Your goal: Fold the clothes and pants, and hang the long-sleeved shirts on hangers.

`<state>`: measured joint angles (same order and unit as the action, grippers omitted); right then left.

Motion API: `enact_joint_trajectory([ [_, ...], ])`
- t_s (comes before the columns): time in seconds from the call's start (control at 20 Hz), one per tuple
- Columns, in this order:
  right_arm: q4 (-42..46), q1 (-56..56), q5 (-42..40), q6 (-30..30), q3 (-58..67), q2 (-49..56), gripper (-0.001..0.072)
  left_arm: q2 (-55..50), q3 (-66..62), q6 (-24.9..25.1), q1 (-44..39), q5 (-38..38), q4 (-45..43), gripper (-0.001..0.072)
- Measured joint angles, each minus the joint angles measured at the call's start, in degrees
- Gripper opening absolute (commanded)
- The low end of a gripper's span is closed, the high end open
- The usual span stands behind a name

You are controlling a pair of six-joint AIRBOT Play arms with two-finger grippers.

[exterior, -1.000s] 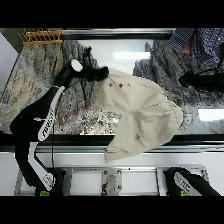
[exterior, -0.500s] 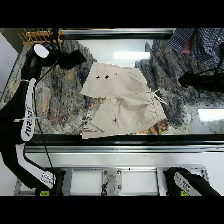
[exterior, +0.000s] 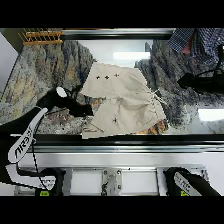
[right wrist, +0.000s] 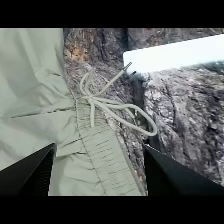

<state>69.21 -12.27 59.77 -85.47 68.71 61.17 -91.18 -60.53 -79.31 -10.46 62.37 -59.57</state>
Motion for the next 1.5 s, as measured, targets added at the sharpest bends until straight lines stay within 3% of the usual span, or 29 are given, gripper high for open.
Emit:
enact_joint_trajectory([
  [0.05,0.0,0.0,0.1,0.0,0.0,0.0,0.0578,-0.5,0.9,0.8,-1.3,-0.3,1.6,0.0497],
  [0.1,0.0,0.0,0.4,0.0,0.0,0.0,0.0578,-1.0,1.2,1.2,-2.3,-0.6,2.5,0.0339],
  [0.15,0.0,0.0,0.6,0.0,0.0,0.0,0.0578,-1.7,1.1,1.5,-3.2,-0.7,2.8,0.0077],
  [0.2,0.0,0.0,0.9,0.0,0.0,0.0,0.0578,-2.6,0.5,1.9,-3.9,-0.8,2.9,0.0004],
  [0.4,0.0,0.0,1.4,0.0,0.0,0.0,0.0578,-4.2,-7.0,2.2,-2.4,-1.9,2.1,0.0005],
  [0.45,0.0,0.0,1.4,0.0,0.0,0.0,0.0578,-4.4,-9.6,1.9,-1.4,-2.0,2.2,0.0061],
  [0.5,0.0,0.0,1.5,0.0,0.0,0.0,0.0578,-4.5,-12.0,1.7,-0.3,-1.7,2.2,0.0389],
  [0.55,0.0,0.0,1.6,0.0,0.0,0.0,0.0578,-4.5,-14.3,1.3,0.8,-1.5,2.2,0.0458],
  [0.7,0.0,0.0,1.8,0.0,0.0,0.0,0.0578,-3.5,-17.9,-1.1,4.4,1.3,2.2,0.0458],
  [0.9,0.0,0.0,2.7,0.0,0.0,0.0,0.0578,4.4,-8.9,-4.3,10.0,-0.2,2.1,0.0459],
  [1.2,0.0,0.0,3.1,0.0,0.0,0.0,0.0578,15.6,14.1,-9.4,16.2,-8.8,3.7,0.0459],
  [1.45,0.0,0.5,3.5,0.0,0.0,0.0,0.0578,14.2,20.1,-10.5,14.2,-16.7,9.0,0.0457],
  [1.5,0.0,0.7,3.5,0.0,0.0,0.0,0.0578,13.4,19.8,-10.7,13.3,-17.9,9.7,0.0337],
])
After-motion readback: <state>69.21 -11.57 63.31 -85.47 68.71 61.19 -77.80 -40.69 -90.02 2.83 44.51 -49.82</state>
